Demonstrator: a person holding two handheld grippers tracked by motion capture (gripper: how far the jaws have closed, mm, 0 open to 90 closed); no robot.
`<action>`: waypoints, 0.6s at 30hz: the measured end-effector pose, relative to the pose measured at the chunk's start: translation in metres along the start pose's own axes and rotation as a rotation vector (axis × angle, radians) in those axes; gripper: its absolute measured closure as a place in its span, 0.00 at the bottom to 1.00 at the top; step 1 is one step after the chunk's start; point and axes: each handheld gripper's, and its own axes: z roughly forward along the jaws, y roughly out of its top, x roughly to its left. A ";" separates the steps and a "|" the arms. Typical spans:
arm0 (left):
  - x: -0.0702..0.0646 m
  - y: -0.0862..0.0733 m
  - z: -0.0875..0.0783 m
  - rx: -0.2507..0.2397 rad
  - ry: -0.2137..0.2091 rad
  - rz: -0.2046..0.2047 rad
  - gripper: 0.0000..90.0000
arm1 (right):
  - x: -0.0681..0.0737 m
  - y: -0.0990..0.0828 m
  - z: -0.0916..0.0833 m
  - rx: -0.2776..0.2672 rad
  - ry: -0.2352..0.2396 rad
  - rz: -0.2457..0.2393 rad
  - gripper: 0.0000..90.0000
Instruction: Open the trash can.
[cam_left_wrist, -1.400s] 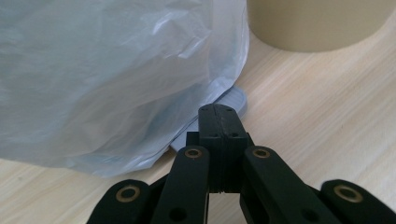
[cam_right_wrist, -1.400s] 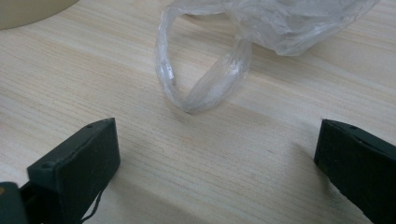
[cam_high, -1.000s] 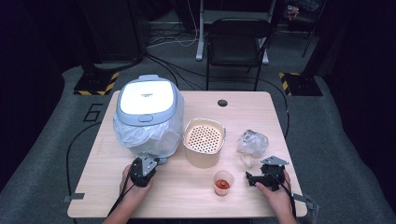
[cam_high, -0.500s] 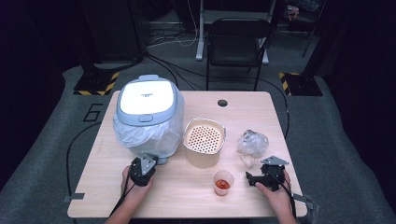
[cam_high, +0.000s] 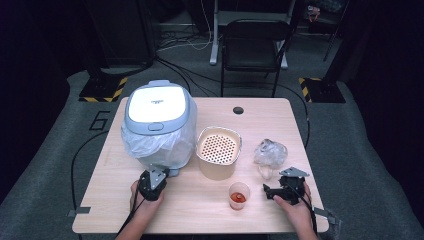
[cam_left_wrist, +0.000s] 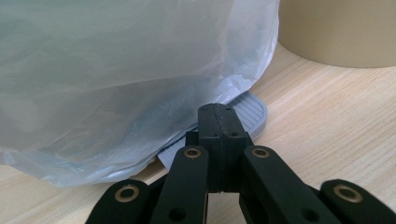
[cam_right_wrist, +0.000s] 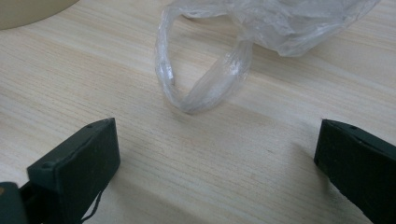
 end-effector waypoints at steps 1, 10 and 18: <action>0.002 0.000 -0.001 0.003 -0.007 0.010 1.00 | 0.000 0.000 0.000 -0.001 -0.001 0.003 0.00; 0.002 -0.002 0.001 0.007 -0.010 -0.012 1.00 | 0.000 0.000 0.000 -0.001 -0.001 0.003 0.00; -0.004 0.000 0.007 0.074 0.010 0.032 1.00 | 0.000 0.000 0.000 0.000 -0.001 0.001 0.00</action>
